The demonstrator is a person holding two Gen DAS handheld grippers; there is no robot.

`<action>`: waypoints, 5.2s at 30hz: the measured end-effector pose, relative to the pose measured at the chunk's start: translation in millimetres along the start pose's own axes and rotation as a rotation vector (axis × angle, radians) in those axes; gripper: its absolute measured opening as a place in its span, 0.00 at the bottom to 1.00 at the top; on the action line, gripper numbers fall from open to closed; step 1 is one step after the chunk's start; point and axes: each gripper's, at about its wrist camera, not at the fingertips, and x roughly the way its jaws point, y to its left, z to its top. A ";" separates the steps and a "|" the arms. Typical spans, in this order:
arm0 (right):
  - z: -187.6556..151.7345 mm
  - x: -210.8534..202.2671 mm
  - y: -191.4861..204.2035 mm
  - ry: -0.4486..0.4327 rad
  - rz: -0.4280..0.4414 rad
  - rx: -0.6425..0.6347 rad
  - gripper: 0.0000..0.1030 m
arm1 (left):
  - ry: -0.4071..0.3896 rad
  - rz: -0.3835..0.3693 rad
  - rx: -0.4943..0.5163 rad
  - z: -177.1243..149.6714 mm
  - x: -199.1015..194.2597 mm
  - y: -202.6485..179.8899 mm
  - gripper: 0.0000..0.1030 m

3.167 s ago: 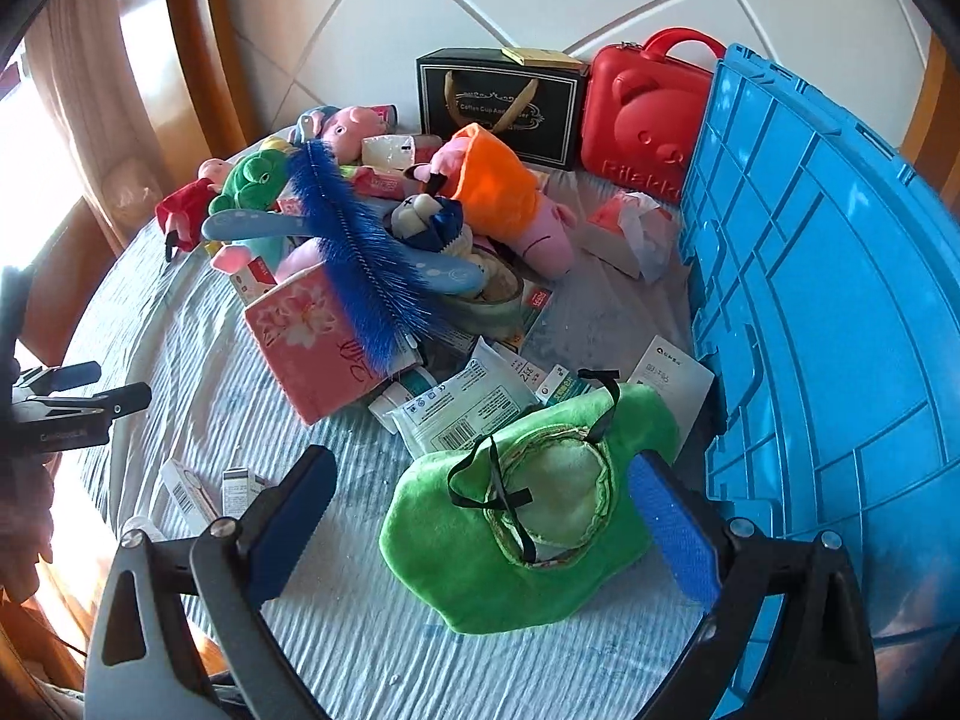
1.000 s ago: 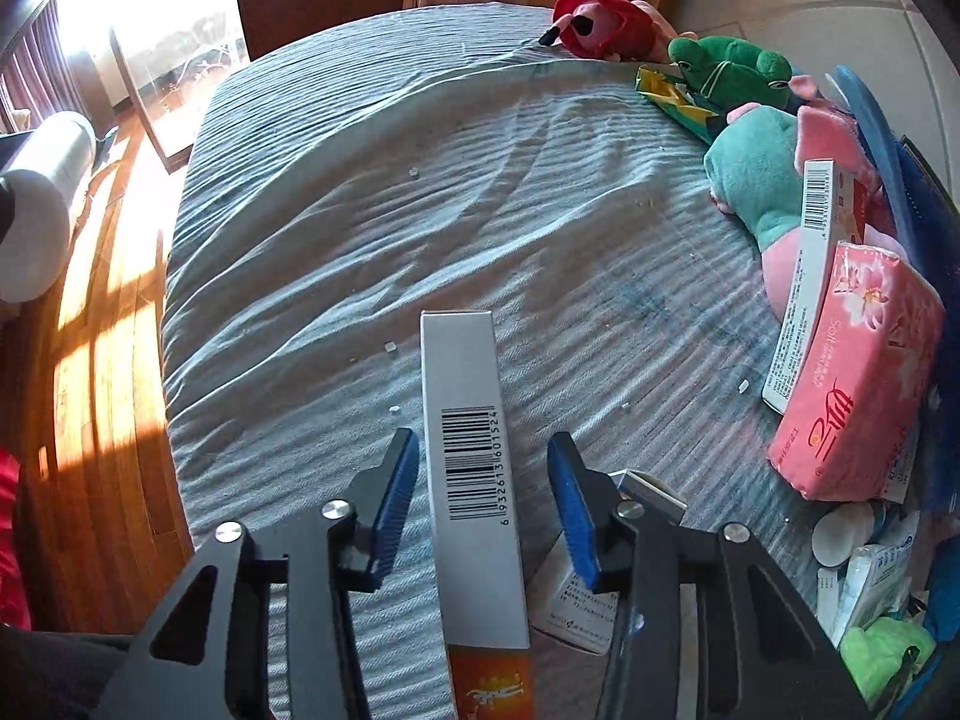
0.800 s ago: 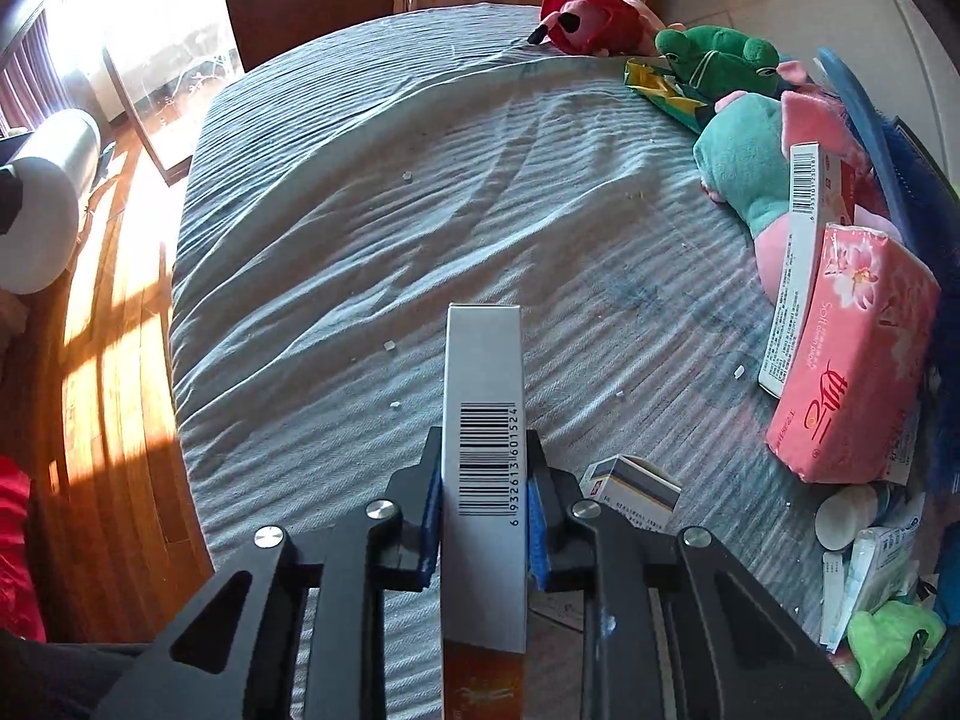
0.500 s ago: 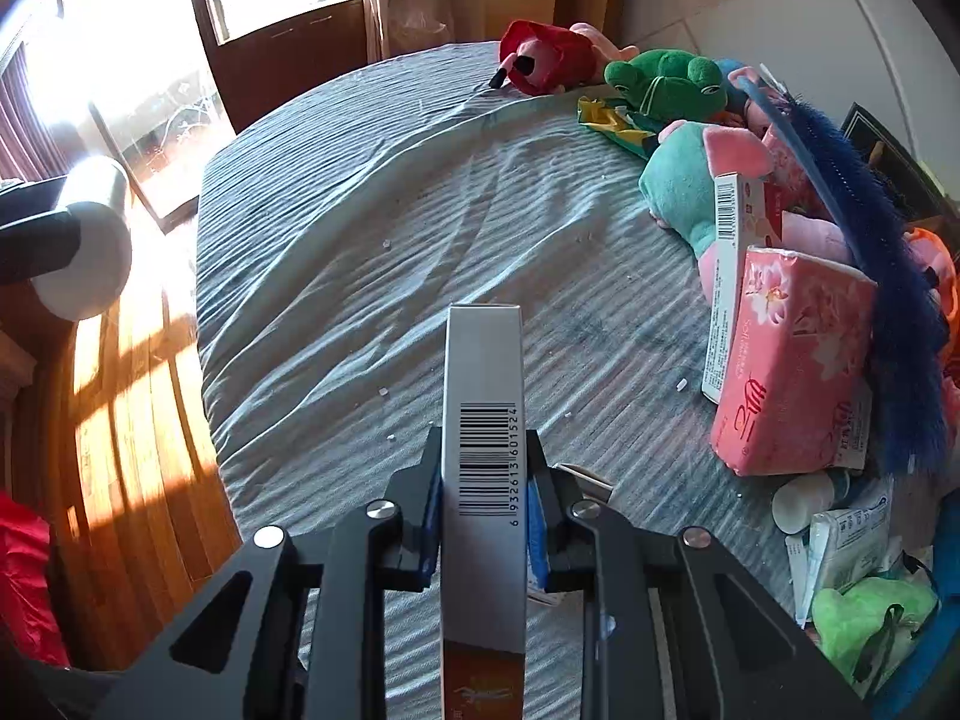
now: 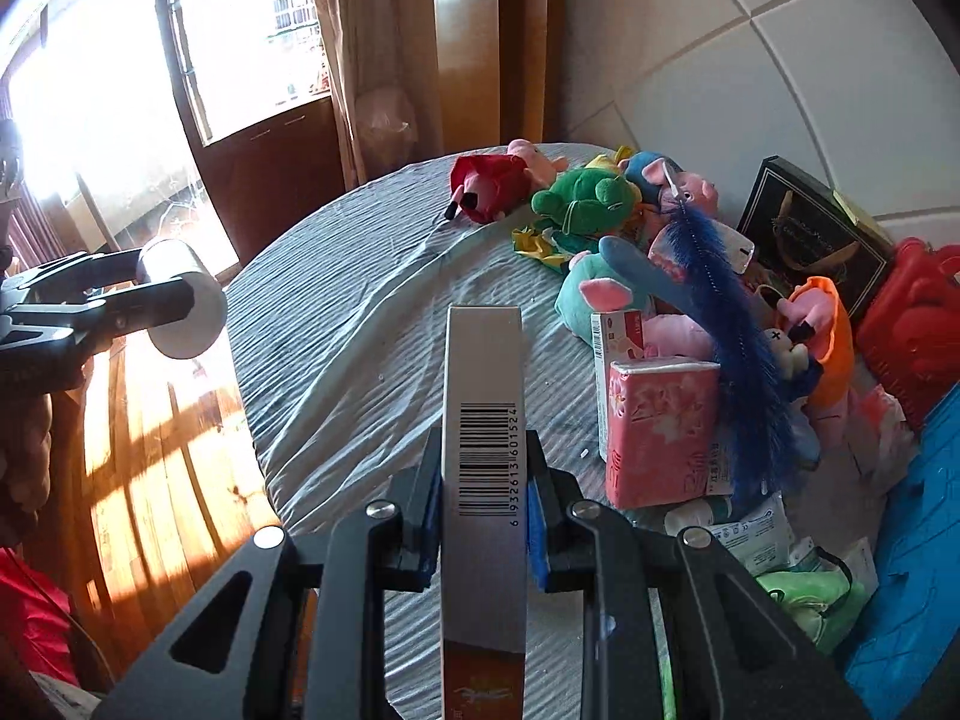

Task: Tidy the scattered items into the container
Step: 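Carry the bottle and box over the blue crate and release both, then return to the table and grasp a small white medicine box with the left tool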

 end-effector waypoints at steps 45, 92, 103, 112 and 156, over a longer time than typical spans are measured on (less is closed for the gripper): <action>-126.0 -359.1 -259.7 -0.269 -0.585 0.588 0.21 | -0.259 -0.576 0.494 172.4 -49.4 -471.1 0.79; -192.6 -377.9 -366.7 -0.136 -0.807 0.764 0.76 | -0.175 -0.784 0.671 179.5 -29.7 -683.2 1.00; -195.8 -382.9 -361.6 -0.168 -0.792 0.778 0.87 | -0.111 -0.787 0.643 180.4 -17.1 -667.3 1.00; -171.4 -373.2 -342.5 -0.202 -0.723 0.706 0.87 | -0.130 -0.701 0.598 180.4 -16.4 -610.6 1.00; -47.2 -118.7 -142.9 0.067 -0.489 0.582 0.88 | 0.369 -0.451 0.767 -57.7 181.1 -174.9 1.00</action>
